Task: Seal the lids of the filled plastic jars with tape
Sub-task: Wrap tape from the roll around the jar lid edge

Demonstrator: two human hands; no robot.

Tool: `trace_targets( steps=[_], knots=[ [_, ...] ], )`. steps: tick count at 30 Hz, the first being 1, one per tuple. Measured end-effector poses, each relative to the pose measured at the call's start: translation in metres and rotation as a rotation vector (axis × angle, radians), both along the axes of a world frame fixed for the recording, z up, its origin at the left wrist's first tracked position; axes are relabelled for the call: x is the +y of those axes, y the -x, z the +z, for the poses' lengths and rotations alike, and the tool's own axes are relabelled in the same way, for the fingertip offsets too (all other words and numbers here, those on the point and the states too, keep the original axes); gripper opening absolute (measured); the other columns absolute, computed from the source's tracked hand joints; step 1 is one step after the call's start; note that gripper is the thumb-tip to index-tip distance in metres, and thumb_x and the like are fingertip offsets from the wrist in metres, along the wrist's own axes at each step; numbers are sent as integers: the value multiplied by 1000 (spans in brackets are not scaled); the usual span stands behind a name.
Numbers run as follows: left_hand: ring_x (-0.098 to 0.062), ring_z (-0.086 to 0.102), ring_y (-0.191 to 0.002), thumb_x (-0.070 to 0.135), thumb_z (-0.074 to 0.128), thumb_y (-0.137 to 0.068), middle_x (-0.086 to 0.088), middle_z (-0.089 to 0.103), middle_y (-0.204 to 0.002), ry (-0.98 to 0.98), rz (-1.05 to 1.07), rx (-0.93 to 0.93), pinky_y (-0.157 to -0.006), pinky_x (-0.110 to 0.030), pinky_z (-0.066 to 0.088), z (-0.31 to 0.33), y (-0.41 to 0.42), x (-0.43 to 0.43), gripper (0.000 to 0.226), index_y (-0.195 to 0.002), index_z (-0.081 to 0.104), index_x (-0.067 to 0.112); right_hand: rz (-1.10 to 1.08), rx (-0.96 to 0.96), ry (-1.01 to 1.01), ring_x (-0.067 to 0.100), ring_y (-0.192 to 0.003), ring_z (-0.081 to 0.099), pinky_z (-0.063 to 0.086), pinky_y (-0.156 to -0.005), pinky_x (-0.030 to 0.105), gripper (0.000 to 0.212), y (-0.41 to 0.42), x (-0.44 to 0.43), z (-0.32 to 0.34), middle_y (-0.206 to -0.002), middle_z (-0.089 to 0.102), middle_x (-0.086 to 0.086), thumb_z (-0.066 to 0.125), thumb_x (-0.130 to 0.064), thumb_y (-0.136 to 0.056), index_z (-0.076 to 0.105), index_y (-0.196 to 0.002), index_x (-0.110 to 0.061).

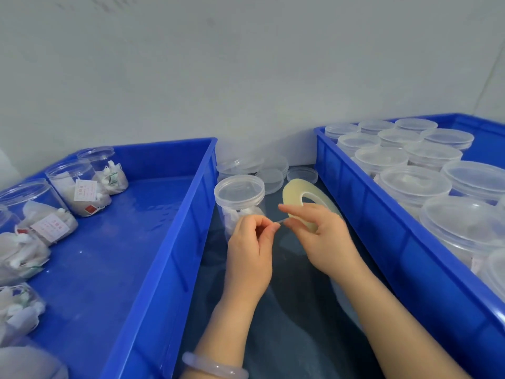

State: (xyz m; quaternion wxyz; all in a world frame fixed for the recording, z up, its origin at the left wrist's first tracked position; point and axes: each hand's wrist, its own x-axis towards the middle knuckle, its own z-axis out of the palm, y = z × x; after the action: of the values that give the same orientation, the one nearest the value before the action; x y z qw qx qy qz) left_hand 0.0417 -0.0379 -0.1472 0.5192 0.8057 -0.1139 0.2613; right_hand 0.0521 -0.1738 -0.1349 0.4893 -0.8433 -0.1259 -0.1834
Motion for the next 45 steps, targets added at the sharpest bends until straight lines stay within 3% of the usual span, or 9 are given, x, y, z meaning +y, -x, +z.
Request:
trace_targets(
  steps=[5, 8, 10, 12, 14, 16, 20, 25, 45],
  knots=[
    [4, 50, -84, 17, 54, -94, 15, 50, -84, -37, 159, -83, -69, -4, 37, 13, -10, 2, 14, -84, 50, 26, -17, 33, 214, 6, -87, 54, 44, -82, 19, 14, -26, 3, 31, -97, 61, -9, 61, -32, -91, 74, -96, -29],
    [-6, 50, -84, 13, 55, -94, 10, 50, -88, 76, 355, -224, -74, -12, 38, 15, -20, 13, 9, -87, 53, 19, -43, 68, 321, 19, -90, 55, 45, -88, 43, 16, -44, -1, 39, -96, 59, -2, 57, -34, -93, 72, -96, -29],
    [-18, 49, -107, 12, 64, -87, -2, 51, -111, 62, 339, -237, -87, -9, 34, 11, -28, 19, 10, -95, 60, 16, -34, 95, 348, 19, -86, 52, 45, -86, 45, 14, -50, -1, 38, -88, 53, -3, 57, -34, -93, 70, -92, -29],
    [-2, 29, -133, 11, 79, -75, -4, 33, -139, 60, 178, -156, -96, 1, 22, 3, -36, 20, 46, -110, 56, 29, 5, 132, 366, 18, -84, 51, 45, -85, 44, 12, -55, 0, 36, -82, 51, -7, 58, -32, -92, 67, -84, -33],
    [22, 9, -131, 15, 87, -62, -4, 18, -151, 41, 85, -93, -95, 6, 14, -4, -42, 18, 73, -116, 44, 41, 60, 169, 391, 17, -83, 55, 47, -84, 41, 14, -58, 5, 34, -83, 59, -6, 59, -31, -91, 63, -80, -38],
    [23, 9, -130, 19, 90, -54, -8, 17, -153, 29, 90, -105, -94, 6, 14, -9, -49, 18, 81, -114, 41, 41, 88, 180, 390, 15, -78, 58, 48, -74, 34, 15, -61, 8, 33, -81, 62, -7, 59, -30, -91, 61, -78, -39],
    [0, 28, -131, 18, 91, -51, -10, 28, -147, 38, 134, -163, -95, 4, 20, -15, -55, 19, 80, -110, 42, 40, 84, 162, 349, 11, -68, 57, 38, -54, 21, 16, -61, 8, 33, -73, 59, -10, 62, -35, -89, 62, -74, -41],
    [-10, 35, -130, 15, 92, -52, -13, 36, -141, 56, 156, -219, -96, 0, 24, -16, -58, 16, 75, -110, 45, 29, 61, 155, 341, 10, -72, 58, 45, -64, 28, 22, -61, 15, 31, -76, 64, -7, 67, -40, -83, 58, -64, -39],
    [-1, 42, -121, 20, 91, -54, -12, 44, -135, 81, 145, -225, -94, -1, 29, -14, -61, 19, 66, -105, 49, 26, 115, 230, 125, 0, -47, 44, 33, -43, 11, 13, -56, 12, 32, -65, 59, -4, 69, -34, -84, 71, -77, -23]
  ],
)
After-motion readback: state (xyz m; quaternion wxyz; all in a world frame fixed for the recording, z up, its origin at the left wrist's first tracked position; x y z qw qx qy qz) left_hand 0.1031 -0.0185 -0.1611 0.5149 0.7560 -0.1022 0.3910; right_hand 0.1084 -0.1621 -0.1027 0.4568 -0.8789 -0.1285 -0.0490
